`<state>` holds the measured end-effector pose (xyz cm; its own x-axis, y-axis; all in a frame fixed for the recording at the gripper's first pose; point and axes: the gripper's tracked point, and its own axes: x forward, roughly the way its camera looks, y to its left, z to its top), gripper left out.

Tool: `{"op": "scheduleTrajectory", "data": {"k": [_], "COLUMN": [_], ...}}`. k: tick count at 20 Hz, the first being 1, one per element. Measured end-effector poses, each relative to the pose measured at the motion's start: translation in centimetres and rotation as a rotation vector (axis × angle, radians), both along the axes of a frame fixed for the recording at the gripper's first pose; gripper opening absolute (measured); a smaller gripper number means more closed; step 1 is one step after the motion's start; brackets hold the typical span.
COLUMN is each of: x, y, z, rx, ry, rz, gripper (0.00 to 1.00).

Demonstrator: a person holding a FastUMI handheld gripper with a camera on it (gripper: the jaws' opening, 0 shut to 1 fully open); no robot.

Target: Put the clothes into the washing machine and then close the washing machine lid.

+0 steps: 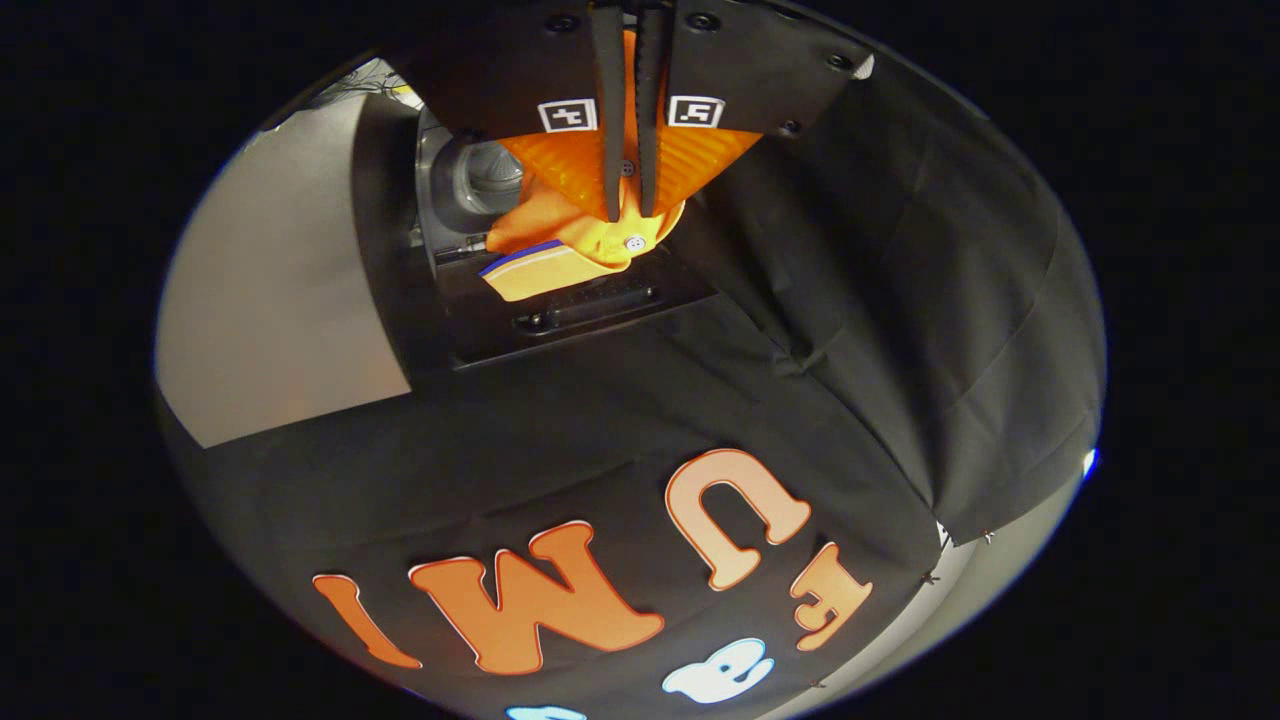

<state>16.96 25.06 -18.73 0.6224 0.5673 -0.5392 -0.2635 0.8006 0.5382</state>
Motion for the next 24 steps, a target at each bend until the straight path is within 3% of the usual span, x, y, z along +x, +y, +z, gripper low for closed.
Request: {"op": "scheduleTrajectory", "data": {"k": [11, 24], "x": [6.3, 4.9], "y": [5.5, 6.7], "z": [-12.6, -25.4], "rx": [-0.083, -0.194], "ry": [0.115, 0.197], "rz": [0.069, 0.1], "gripper": [0.12, 0.13]}}
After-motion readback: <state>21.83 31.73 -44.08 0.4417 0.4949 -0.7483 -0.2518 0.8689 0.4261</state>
